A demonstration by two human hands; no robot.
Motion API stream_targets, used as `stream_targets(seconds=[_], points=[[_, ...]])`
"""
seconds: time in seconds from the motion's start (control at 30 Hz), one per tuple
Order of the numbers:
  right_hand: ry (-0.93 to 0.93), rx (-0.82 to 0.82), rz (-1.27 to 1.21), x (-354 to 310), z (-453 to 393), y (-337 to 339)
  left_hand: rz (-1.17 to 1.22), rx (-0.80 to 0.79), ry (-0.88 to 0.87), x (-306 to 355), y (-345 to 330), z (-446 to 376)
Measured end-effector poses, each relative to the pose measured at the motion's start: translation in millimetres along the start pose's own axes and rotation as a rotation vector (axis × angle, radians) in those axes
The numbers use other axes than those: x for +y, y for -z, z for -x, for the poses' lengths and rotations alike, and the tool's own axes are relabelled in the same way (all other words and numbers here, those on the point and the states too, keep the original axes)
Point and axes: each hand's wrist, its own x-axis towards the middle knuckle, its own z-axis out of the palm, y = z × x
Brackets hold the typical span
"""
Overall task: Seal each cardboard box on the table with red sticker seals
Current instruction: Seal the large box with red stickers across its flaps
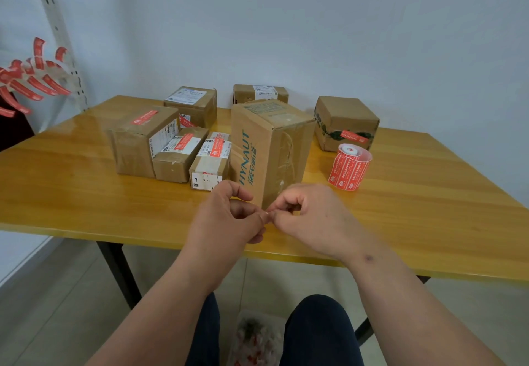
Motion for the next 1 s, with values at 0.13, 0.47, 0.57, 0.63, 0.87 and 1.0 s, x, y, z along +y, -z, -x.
stream_targets(seconds=[0.13,0.47,0.57,0.63,0.87,1.0], points=[[-0.061,-0.006,-0.085,-1,0,0,-0.060,-0.019,-0.024,-1,-1,0],[-0.240,0.052,-0.196,9,-1,10,-0.170,0.032,0.055,-18,6,-1],[-0.281,0.109,-0.195,11,0,15,-0.213,0.064,0.134,-23,9,-4],[-0.320,0.158,-0.200,14,1,18,-0.239,0.101,0.177,-25,11,-5],[-0.425,0.353,-0.231,24,0,24,-0.274,0.187,0.195,-33,19,-6],[-0.418,0.402,-0.254,25,0,26,-0.351,0.076,0.201,-33,19,-1]])
